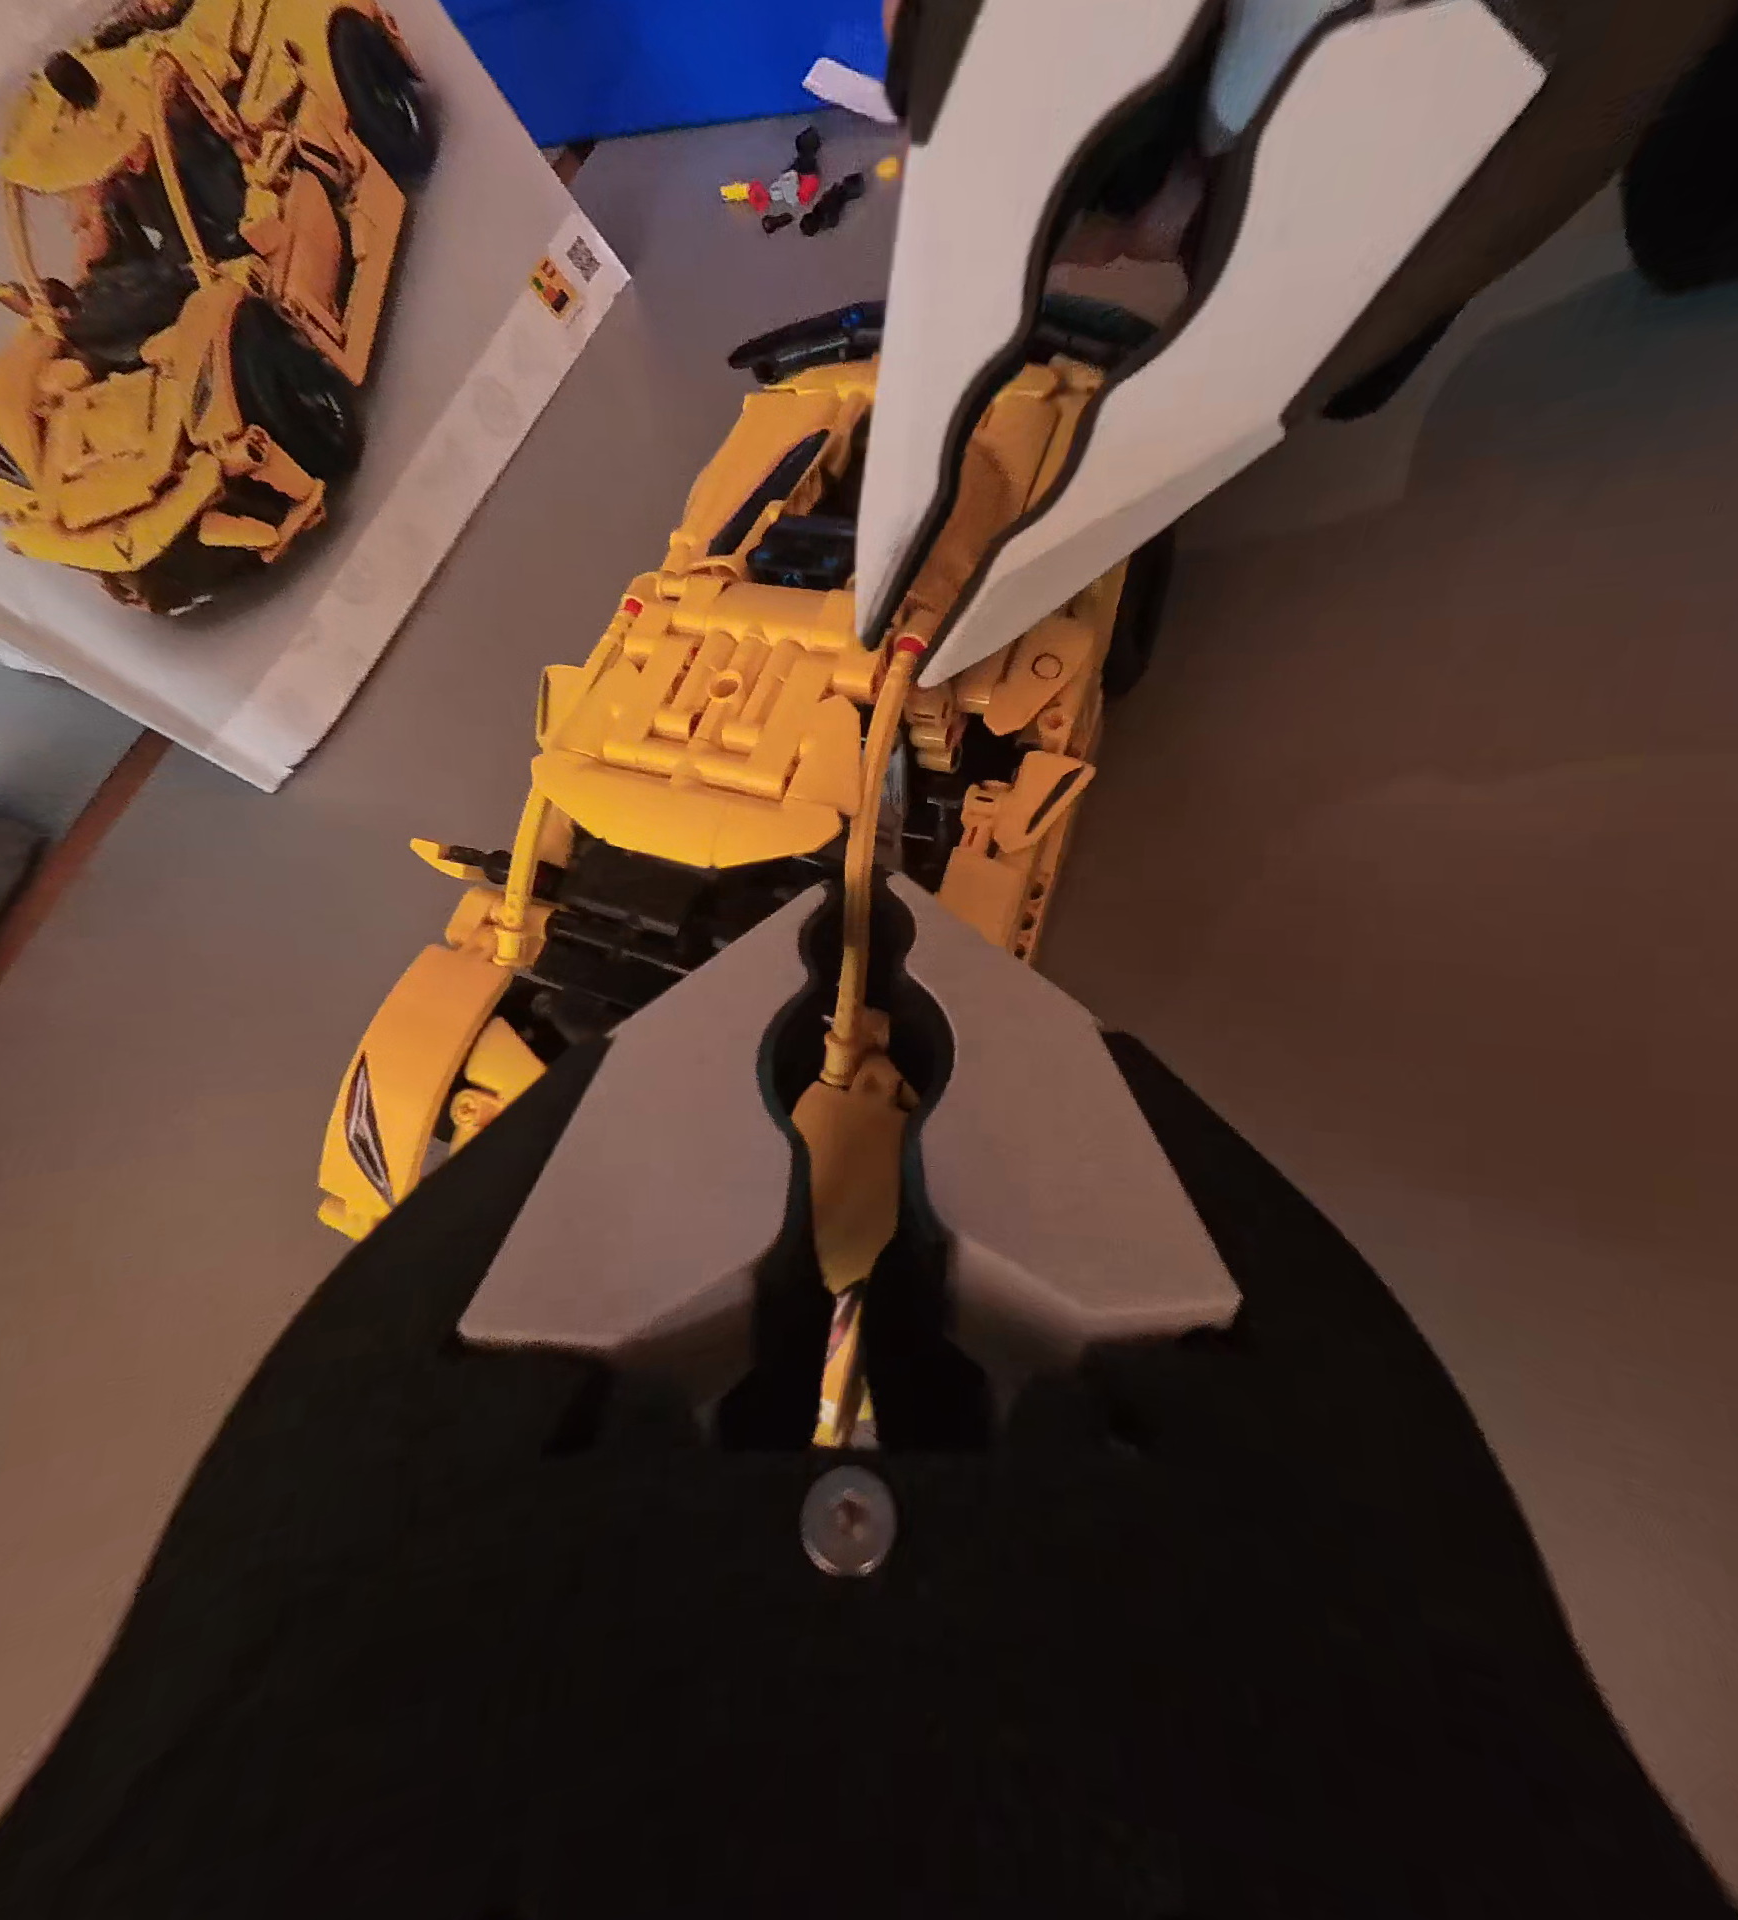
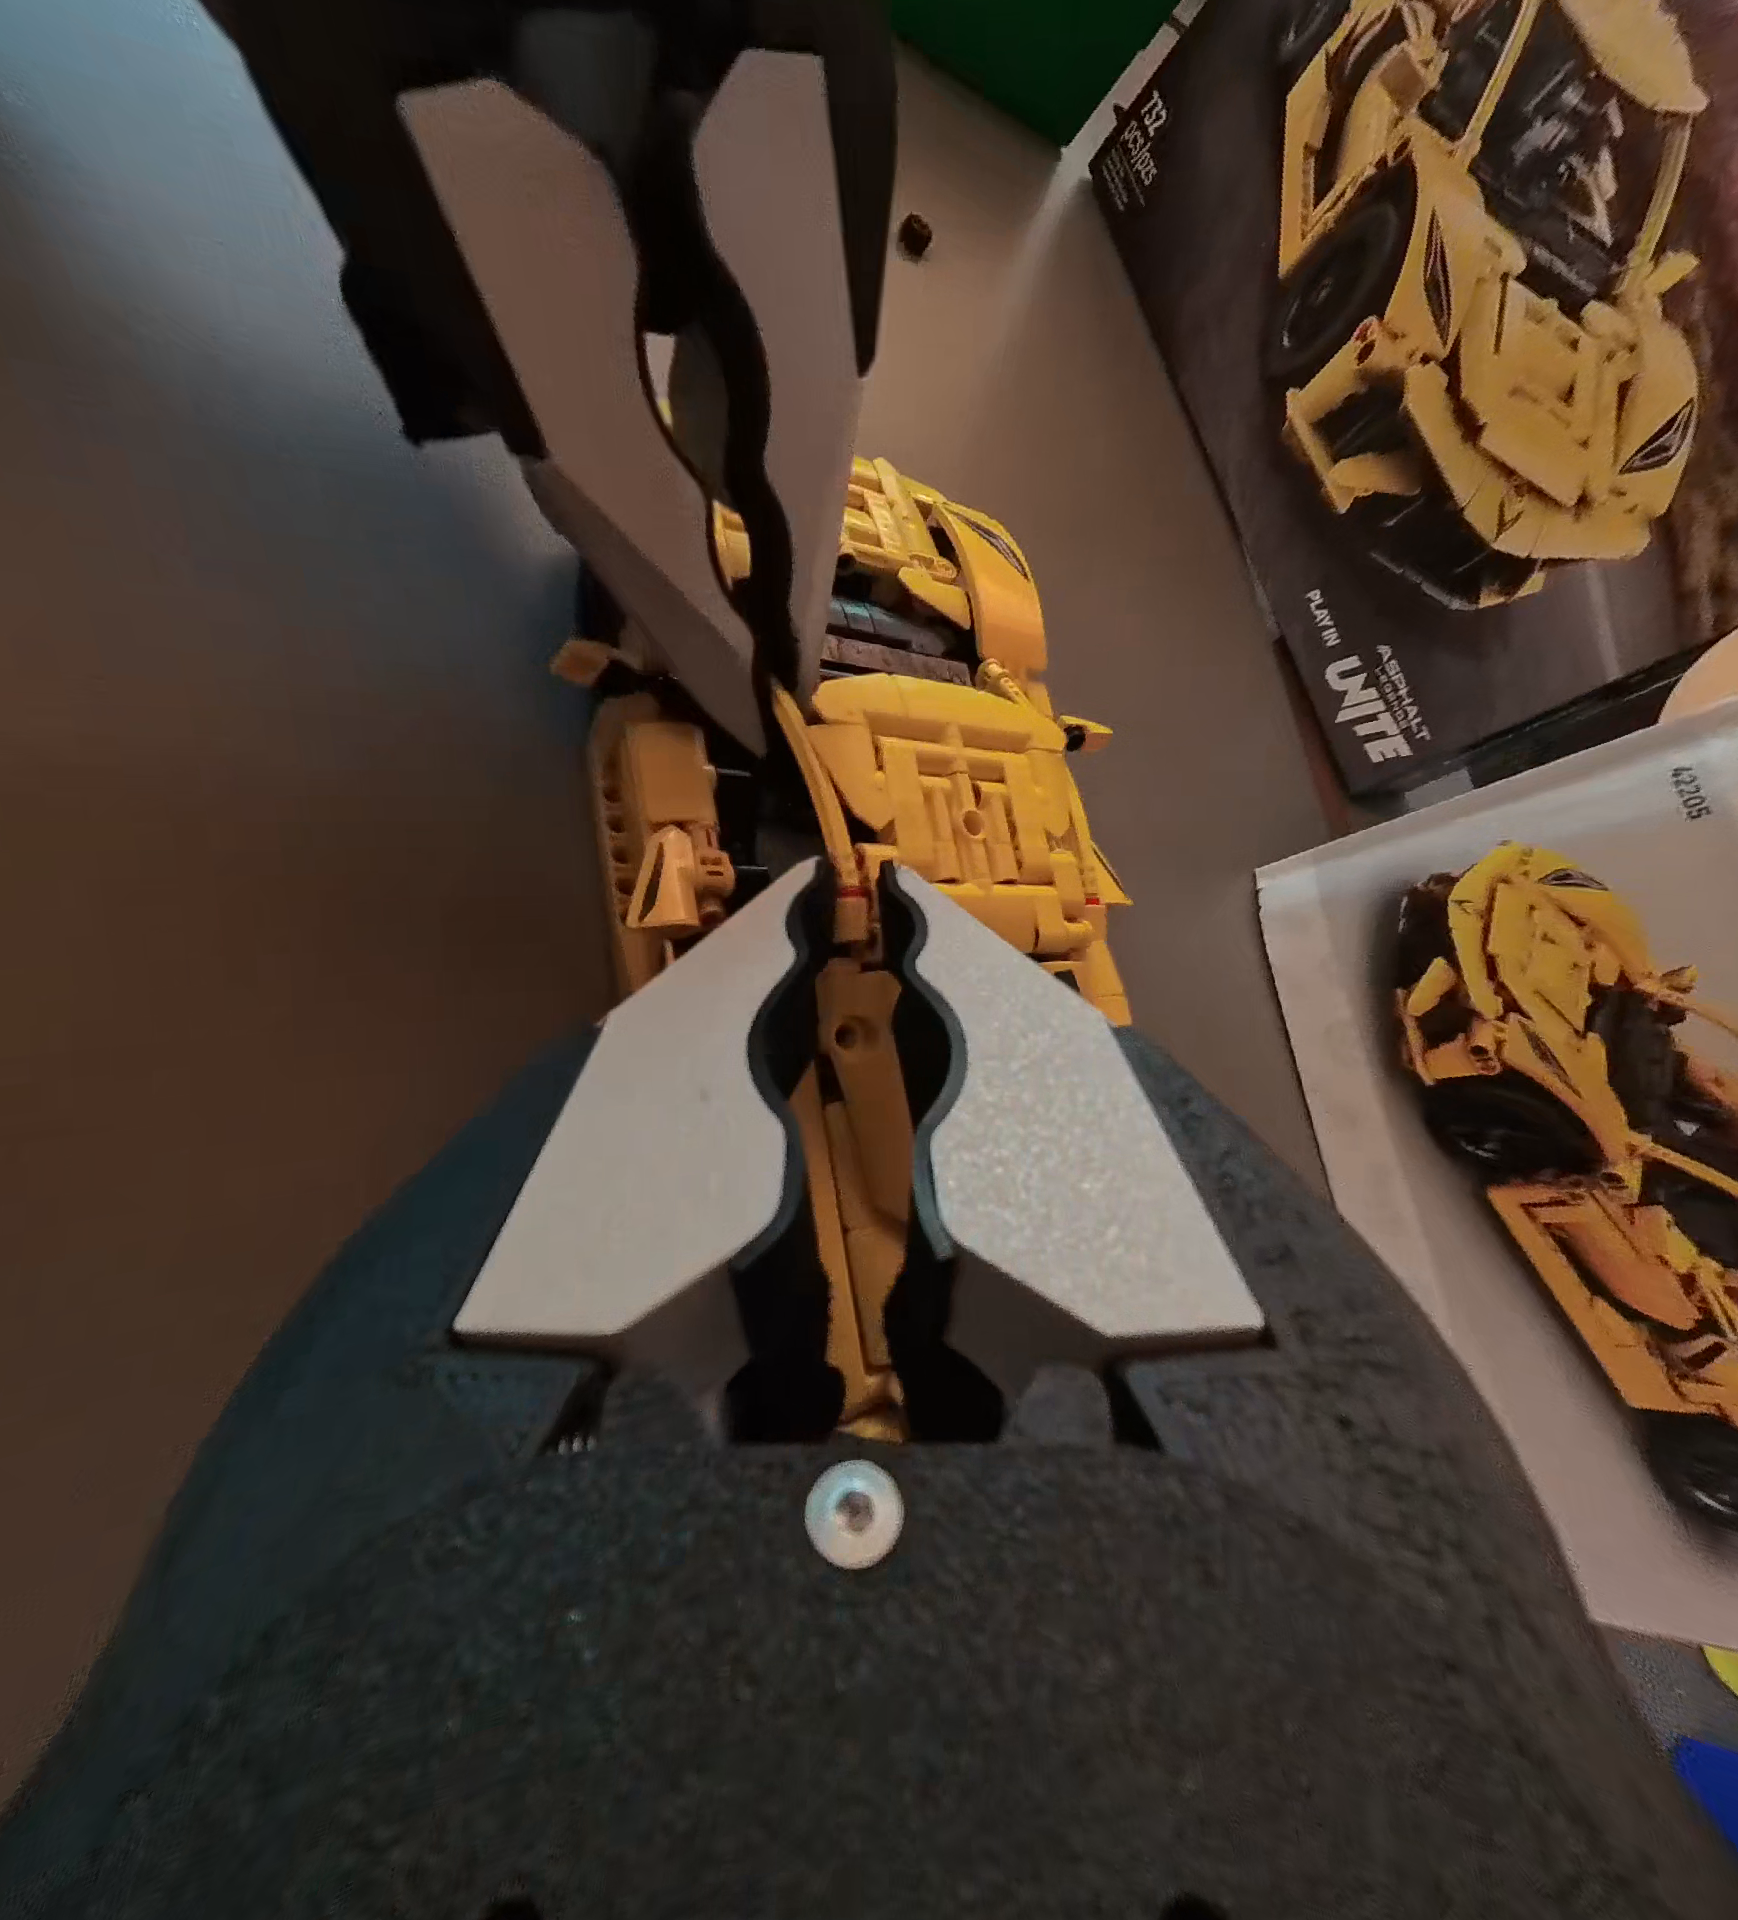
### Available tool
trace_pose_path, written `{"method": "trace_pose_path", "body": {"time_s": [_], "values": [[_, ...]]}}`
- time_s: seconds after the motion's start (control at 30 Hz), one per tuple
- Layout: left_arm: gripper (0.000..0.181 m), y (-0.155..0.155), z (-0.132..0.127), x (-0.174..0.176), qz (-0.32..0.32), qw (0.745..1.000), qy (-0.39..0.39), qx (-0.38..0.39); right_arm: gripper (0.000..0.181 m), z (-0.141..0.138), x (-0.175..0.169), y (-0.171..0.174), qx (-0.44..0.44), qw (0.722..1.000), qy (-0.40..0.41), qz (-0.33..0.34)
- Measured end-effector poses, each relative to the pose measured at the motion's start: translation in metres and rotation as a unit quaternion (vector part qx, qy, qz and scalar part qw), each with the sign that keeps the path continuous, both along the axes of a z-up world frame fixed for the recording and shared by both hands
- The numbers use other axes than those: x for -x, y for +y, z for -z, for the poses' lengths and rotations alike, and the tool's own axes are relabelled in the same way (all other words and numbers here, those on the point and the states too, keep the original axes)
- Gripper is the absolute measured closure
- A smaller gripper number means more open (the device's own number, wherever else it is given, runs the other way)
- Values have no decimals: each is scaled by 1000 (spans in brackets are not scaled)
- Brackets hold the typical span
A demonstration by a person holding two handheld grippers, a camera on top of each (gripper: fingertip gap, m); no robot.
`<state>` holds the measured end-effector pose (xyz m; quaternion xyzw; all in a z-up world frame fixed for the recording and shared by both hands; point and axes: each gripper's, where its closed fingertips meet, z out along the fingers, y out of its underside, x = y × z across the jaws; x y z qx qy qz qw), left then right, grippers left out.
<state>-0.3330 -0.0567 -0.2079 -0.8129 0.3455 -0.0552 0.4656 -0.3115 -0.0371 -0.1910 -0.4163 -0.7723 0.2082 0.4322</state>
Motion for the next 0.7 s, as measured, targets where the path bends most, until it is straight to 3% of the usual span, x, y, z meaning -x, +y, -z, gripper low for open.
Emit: {"method": "trace_pose_path", "body": {"time_s": [0.23, 0.33, 0.43, 0.5, 0.7], "values": [[178, -6, -1, 6, 19, 999, -25, 11, 179, 0, -1, -4, 10, 1000, -4, -11], [178, -8, -1, 17, 11, 999, -32, 19, 181, 18, -14, 1, 21, 997, -69, -5], [178, -10, -1, 16, 18, 999, -42, 26, 181, -3, -7, 0, 32, 999, -18, 4], [178, -9, -1, 9, 24, 999, -37, 17, 170, -13, -5, -8, 53, 999, 5, -8], [178, -8, -3, 4, 25, 998, -59, 25, 161, 3, 6, 1, -36, 999, -11, 15]]}}
